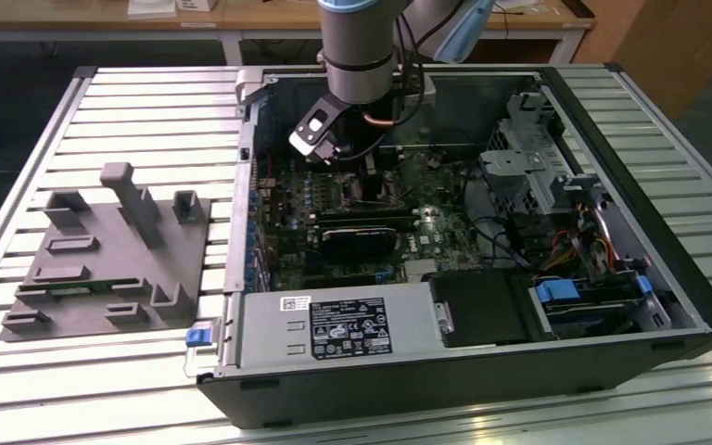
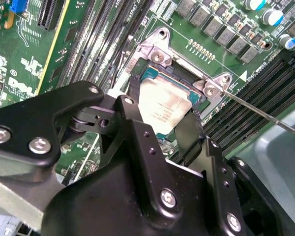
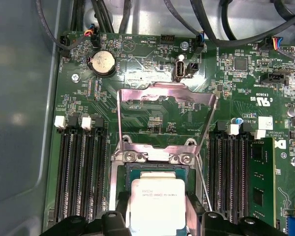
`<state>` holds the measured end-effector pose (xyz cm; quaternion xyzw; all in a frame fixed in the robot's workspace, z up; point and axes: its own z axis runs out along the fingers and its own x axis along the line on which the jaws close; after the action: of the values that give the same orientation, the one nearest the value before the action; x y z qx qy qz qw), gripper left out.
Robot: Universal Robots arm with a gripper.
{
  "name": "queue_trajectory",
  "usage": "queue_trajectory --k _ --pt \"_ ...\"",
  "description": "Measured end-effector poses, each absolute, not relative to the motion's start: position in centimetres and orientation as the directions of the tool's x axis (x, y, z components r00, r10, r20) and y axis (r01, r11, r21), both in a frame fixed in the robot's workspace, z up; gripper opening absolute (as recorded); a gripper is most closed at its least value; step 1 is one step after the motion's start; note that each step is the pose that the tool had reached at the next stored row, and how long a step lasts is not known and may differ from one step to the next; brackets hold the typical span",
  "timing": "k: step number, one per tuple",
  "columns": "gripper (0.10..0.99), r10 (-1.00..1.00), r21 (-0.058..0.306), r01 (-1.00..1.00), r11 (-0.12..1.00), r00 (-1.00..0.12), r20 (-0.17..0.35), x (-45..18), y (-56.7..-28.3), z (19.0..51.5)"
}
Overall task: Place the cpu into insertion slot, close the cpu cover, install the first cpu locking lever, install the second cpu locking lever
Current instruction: 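Place the cpu into insertion slot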
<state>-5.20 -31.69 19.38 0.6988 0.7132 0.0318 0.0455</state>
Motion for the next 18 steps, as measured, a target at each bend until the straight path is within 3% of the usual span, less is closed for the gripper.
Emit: queue_trajectory --k 18 --pt "0.533 1.0 0.109 0.994 -0.011 0.014 -0.02 -5.07 -31.7 19.32"
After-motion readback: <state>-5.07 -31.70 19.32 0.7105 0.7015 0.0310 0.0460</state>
